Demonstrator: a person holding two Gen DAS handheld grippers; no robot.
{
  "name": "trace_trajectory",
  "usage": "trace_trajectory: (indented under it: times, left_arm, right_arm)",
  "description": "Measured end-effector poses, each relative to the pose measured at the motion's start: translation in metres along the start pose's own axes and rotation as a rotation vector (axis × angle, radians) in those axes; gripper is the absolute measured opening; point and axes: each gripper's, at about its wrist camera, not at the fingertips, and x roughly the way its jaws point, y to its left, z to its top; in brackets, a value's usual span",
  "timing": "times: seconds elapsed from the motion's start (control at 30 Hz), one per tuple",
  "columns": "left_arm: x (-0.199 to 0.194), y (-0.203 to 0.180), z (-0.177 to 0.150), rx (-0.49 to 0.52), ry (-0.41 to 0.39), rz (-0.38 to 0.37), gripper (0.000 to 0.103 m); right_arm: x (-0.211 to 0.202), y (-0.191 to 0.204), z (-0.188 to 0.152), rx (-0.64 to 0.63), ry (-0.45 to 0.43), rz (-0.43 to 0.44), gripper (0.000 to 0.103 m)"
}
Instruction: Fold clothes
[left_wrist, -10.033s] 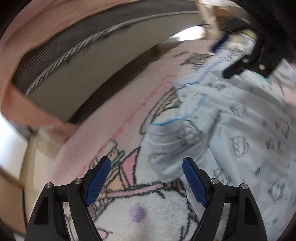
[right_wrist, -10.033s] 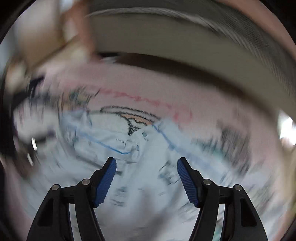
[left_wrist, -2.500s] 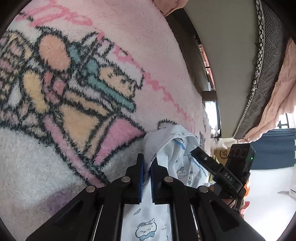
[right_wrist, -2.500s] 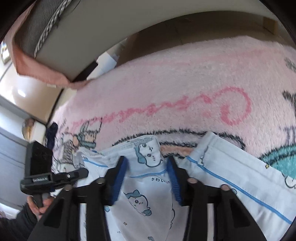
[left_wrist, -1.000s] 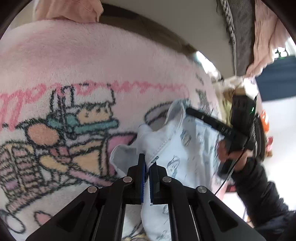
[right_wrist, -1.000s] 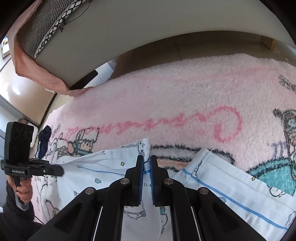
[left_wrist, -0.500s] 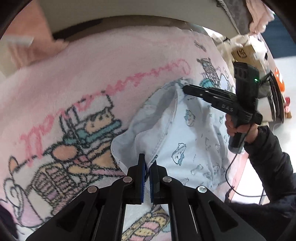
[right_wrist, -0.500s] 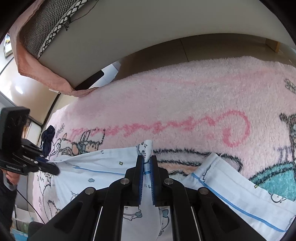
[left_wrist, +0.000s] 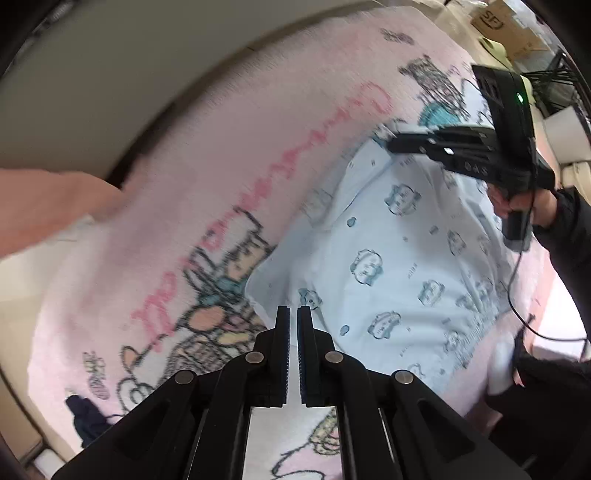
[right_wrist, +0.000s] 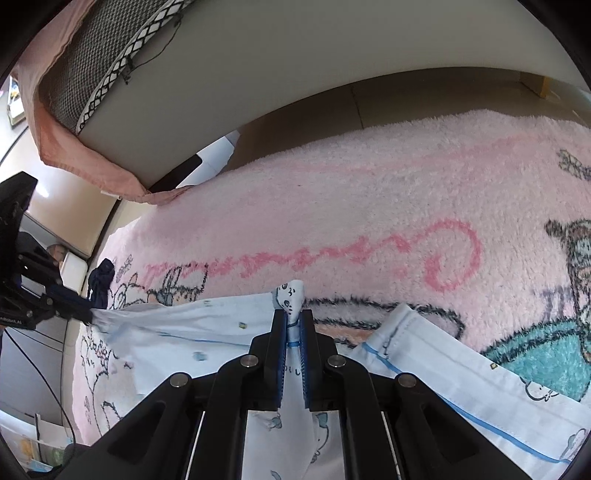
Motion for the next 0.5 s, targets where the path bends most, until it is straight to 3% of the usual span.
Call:
trace_trajectory:
  times: [0.27,0.5]
  left_arm:
    - [0.015,0.018,-0.003,-0.132,-0.01,0.088,0.003]
    - [0.029,0.038,-0.022,-0.349,-0.08,-0.017,0.003]
  right_arm:
    - [-0.003,-0.007,-0.004,0.022,0.016,0.0,0.005]
    - [-0.003,-0.015,-0.003,0.057,0.018,0.018,0.005]
